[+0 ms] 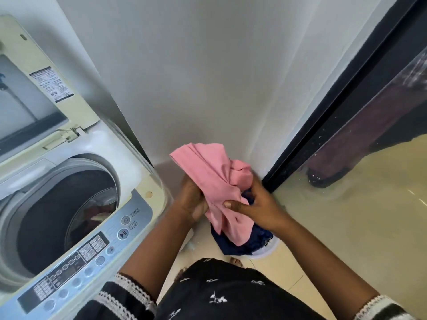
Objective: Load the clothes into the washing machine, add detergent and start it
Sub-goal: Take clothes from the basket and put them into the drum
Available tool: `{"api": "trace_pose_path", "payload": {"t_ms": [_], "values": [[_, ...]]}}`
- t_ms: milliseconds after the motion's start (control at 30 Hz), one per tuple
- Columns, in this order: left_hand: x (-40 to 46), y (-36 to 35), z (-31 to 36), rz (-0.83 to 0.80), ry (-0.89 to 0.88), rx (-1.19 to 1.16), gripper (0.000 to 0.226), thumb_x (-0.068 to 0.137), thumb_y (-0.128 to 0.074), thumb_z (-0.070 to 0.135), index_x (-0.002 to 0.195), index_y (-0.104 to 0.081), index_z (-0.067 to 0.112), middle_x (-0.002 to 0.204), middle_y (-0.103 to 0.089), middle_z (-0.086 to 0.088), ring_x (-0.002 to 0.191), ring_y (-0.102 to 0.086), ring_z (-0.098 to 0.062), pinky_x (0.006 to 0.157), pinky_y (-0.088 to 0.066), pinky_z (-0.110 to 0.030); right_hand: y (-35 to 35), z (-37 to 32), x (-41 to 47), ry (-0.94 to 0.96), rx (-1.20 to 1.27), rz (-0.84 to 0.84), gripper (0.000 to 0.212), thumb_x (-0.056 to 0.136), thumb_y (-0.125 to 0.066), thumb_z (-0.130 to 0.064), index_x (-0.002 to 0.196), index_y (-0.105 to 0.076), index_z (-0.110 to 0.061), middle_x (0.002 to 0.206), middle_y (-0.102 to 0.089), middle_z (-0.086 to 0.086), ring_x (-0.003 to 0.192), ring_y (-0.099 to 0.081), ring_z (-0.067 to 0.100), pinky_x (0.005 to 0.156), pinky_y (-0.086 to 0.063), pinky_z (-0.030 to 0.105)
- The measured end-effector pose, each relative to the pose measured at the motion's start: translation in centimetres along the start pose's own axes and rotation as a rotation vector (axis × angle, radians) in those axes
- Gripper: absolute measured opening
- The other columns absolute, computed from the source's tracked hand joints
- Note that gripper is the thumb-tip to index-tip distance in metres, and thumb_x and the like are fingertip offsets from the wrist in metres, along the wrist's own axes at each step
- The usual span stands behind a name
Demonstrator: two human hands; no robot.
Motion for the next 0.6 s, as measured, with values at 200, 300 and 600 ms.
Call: {"api": "trace_pose_path", "payload": {"t_ms": [200, 300, 600], "values": [[0.9, 1.9, -1.5, 0.364, -0.16, 0.562, 0.031, 0.1, -0.049, 0.042, 0.104, -0.062, 0.015, 0.094, -0.071, -0.007, 0.094, -0.067, -0.024, 0.073, -0.058, -0.032, -1.0, 1.1, -0.3, -0.157, -0.054, -0.301, 0.04, 0.086, -0.075, -0.012, 0.118, -0.054, -0.02, 0.111, -0.065, -0.003, 0.1, -0.062, 0.004, 0.081, -0.053, 0.016], [0.0, 2.6, -2.7, 0.308, -0.143, 0.542, 0.031, 0.102, -0.041, 0.04, 0.121, -0.057, 0.02, 0.11, -0.069, -0.004, 0.101, -0.068, -0.019, 0.079, -0.058, -0.03, -0.6, 2.1, 0.0, -0.262, -0.158, -0.389, 0.066, 0.079, -0.081, -0.016, 0.127, -0.038, -0.031, 0.118, -0.053, -0.012, 0.11, -0.052, 0.006, 0.087, -0.045, 0.016], [-1.8, 6.6, -3.5, 0.424, -0.132, 1.364, 0.104, 0.075, -0.082, 0.028, 0.152, -0.013, 0.022, 0.15, -0.021, -0.003, 0.136, -0.028, -0.018, 0.111, -0.023, -0.028, 2.5, 2.5, 2.2, -0.221, -1.25, -0.458, 0.018, 0.089, -0.049, -0.034, 0.1, -0.06, -0.026, 0.106, -0.068, 0.0, 0.096, -0.063, 0.022, 0.075, -0.042, 0.032]]}}
Point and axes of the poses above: each hand's wrist, its own x-axis towards the middle knuckle, its own y-axis out of the back of the hand, z = x × y, the point moved 1 cm from there along x, towards the middle knuckle
